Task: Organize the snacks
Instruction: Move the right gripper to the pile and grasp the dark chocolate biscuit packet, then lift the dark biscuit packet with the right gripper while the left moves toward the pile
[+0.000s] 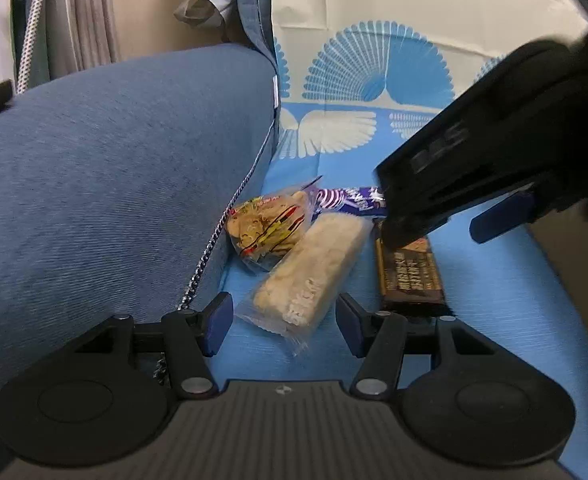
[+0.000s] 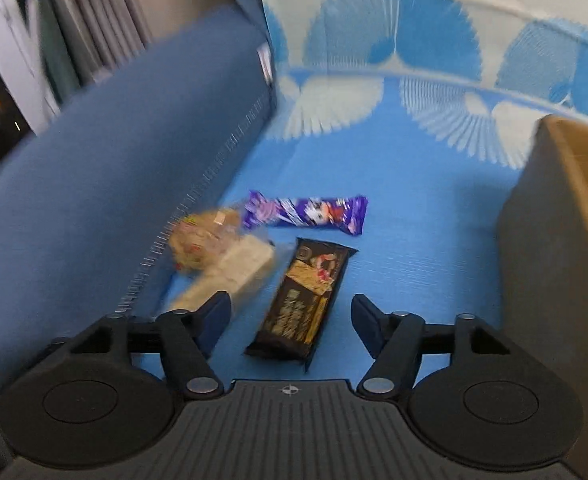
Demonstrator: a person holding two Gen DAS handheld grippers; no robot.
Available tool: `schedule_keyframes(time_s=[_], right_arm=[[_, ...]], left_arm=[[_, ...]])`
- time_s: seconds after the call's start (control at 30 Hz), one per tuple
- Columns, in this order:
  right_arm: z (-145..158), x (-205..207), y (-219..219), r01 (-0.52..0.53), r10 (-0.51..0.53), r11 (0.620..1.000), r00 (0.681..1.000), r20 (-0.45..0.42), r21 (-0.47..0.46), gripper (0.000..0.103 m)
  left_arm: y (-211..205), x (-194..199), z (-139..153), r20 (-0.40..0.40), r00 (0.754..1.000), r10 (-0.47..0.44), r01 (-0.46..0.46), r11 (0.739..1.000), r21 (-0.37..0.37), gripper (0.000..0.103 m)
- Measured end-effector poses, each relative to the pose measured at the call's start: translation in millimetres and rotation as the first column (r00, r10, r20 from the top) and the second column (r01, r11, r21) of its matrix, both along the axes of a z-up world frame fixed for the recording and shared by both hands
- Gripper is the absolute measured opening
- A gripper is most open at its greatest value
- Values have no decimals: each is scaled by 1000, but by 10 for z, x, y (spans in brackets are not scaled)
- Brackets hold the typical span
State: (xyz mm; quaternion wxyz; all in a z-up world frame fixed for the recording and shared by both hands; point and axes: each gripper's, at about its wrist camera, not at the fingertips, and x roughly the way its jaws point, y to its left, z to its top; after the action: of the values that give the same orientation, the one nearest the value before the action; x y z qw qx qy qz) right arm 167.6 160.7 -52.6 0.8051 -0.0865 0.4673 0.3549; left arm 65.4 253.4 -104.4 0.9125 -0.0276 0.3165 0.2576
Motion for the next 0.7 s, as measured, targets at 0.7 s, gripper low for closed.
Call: schedule_keyframes(time_s=[0.7], right_arm=[[82,63,-158,-6,4,996,1000,-21,-83,41]], left_arm=[[66,-14,-29,59,998,-8,11,999,-53,31]])
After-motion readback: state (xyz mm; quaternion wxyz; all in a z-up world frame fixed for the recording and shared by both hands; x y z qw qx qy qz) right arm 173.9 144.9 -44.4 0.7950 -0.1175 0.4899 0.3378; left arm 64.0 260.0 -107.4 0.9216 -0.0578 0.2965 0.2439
